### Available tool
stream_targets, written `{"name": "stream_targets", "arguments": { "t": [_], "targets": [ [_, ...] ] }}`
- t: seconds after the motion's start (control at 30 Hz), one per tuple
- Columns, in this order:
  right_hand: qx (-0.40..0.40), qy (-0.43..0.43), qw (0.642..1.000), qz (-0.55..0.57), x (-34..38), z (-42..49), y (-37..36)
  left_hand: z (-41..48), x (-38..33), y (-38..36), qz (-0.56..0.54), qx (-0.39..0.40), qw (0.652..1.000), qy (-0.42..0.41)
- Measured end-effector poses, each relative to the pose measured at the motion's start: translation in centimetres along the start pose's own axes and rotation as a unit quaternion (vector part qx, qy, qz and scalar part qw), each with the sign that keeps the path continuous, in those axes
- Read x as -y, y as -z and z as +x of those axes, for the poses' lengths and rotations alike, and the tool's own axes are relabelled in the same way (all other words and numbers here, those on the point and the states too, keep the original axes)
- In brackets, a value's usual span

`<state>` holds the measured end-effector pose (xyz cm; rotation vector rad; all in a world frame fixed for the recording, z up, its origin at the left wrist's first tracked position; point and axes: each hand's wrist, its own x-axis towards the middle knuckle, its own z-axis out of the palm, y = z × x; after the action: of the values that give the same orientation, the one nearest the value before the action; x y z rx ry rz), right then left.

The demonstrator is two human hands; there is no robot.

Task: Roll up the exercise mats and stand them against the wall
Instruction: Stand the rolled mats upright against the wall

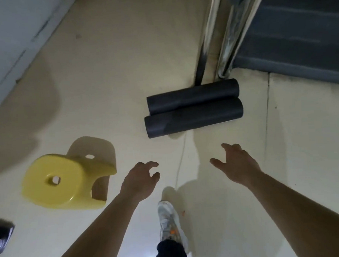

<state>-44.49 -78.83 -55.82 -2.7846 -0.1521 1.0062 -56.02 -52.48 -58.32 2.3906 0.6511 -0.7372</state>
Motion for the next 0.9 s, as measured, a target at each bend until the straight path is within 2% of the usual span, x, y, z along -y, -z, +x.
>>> {"name": "stream_targets", "arguments": {
  "t": [0.2, 0.33, 0.6, 0.73, 0.8, 0.9],
  "targets": [
    [0.005, -0.055, 0.997, 0.053, -4.1, 11.9, 0.5, 11.3, -5.1, -2.9, 0.011, 0.031, 0.999, 0.001],
    [-0.012, -0.066, 0.994, 0.081, -5.4, 21.1, 0.4, 20.7, -5.5, -4.7, 0.019, 0.026, 0.999, 0.025],
    [-0.030, -0.079, 0.993, 0.088, -9.9, 36.1, -3.3, 35.4, -3.4, -8.3, 0.055, -0.076, 0.991, 0.098],
    [-0.085, -0.125, 0.982, 0.110, -12.9, 42.5, -4.9, 40.3, -3.5, -8.7, 0.015, -0.164, 0.969, 0.186],
    [-0.111, -0.169, 0.967, 0.154, -13.5, 44.8, -5.6, 42.5, -2.6, -8.9, -0.005, -0.175, 0.962, 0.210],
    [-0.148, -0.195, 0.949, 0.200, -13.9, 47.7, -5.7, 44.4, -0.7, -9.9, -0.095, -0.169, 0.949, 0.247]
  ]
}}
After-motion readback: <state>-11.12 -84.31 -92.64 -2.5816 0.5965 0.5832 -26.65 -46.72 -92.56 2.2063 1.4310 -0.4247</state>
